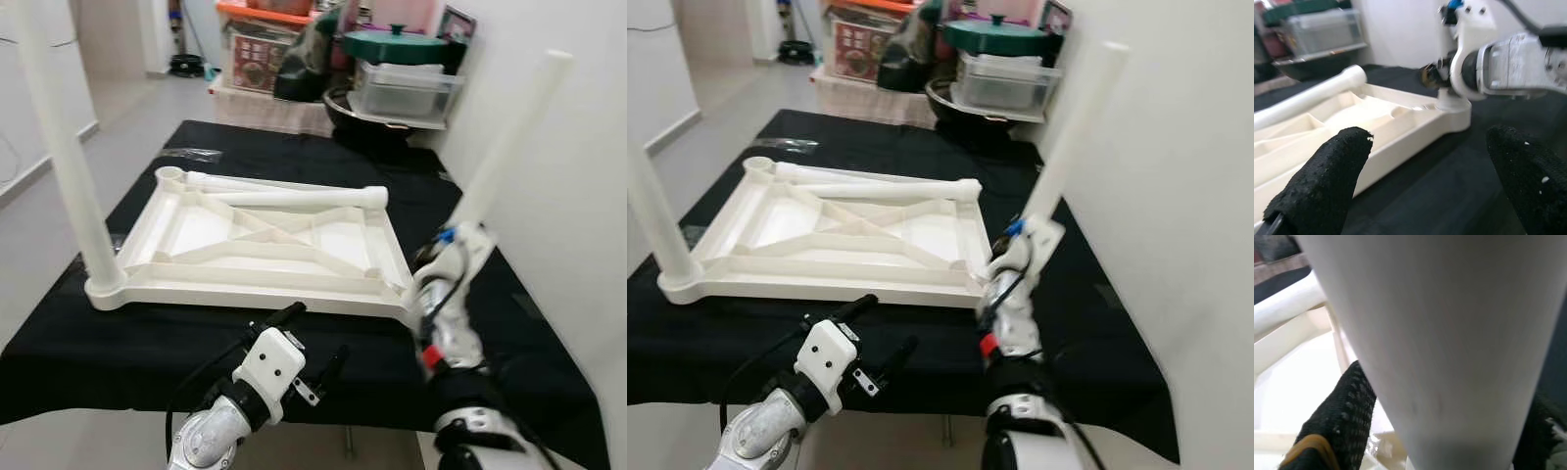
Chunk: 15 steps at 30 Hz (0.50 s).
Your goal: Building children table
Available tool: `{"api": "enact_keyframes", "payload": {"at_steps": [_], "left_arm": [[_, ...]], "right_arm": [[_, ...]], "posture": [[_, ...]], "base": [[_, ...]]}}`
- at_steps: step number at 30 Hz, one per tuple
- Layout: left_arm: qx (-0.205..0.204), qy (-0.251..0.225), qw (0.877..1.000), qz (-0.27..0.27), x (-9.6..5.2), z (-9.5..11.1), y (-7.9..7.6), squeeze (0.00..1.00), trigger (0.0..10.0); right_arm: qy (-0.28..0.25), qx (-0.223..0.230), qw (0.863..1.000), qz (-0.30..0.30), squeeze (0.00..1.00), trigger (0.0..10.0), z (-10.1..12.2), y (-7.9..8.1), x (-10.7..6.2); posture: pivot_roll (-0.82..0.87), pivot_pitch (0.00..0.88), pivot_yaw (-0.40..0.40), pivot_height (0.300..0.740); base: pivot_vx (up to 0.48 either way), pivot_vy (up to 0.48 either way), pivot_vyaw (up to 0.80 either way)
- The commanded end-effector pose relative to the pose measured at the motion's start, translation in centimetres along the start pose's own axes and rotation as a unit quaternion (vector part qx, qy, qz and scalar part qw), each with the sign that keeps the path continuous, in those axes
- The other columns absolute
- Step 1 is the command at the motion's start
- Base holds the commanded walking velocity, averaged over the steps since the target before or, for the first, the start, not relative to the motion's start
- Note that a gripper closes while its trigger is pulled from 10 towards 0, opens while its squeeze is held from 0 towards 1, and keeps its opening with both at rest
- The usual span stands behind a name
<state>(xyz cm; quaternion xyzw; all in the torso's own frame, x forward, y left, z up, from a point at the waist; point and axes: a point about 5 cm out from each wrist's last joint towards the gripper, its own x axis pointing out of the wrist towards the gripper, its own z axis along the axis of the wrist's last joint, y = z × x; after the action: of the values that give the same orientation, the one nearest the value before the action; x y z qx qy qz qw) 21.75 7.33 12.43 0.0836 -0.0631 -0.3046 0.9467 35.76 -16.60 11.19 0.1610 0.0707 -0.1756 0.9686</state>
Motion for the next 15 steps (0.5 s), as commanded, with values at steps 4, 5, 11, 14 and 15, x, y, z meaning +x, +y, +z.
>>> {"api": "enact_keyframes", "payload": {"at_steps": [4, 5, 11, 14, 15], "left_arm": [[-0.004, 0.001, 1.0, -0.002, 0.0, -0.2, -0.3, 0.0, 10.0], [-0.004, 0.001, 1.0, -0.002, 0.0, -0.2, -0.3, 0.0, 10.0], [-0.005, 0.001, 1.0, -0.004, 0.0, -0.2, -0.4, 0.0, 10.0], [-0.005, 0.0, 1.0, -0.003, 0.0, -0.2, -0.3, 0.0, 10.0], [-0.004, 0.0, 1.0, -0.003, 0.0, -0.2, -0.3, 0.0, 10.0]], "right_arm": [[-0.072, 0.034, 0.98, 0.183, 0.0, 10.0, 5.1, 2.4, 0.9], [-0.071, 0.024, 0.969, 0.237, 0.0, 10.0, 5.2, 2.7, 0.8], [0.025, -0.044, 0.845, 0.533, 0.0, 10.0, 4.3, 3.6, -2.3], [0.059, -0.06, 0.792, 0.604, 0.0, 10.0, 4.0, 3.4, -3.5], [0.074, -0.071, 0.761, 0.641, 0.0, 10.0, 3.9, 3.3, -4.2]], "posture": [[0.11, 0.0, -0.116, 0.74], [0.1, 0.0, -0.11, 0.74], [0.11, 0.0, -0.119, 0.74], [0.11, 0.0, -0.12, 0.74], [0.11, 0.0, -0.121, 0.74]], "base": [[0.0, 0.0, 0.0], [0.0, 0.0, 0.0], [0.0, 0.0, 0.0], [0.0, 0.0, 0.0], [0.0, 0.0, 0.0]]}}
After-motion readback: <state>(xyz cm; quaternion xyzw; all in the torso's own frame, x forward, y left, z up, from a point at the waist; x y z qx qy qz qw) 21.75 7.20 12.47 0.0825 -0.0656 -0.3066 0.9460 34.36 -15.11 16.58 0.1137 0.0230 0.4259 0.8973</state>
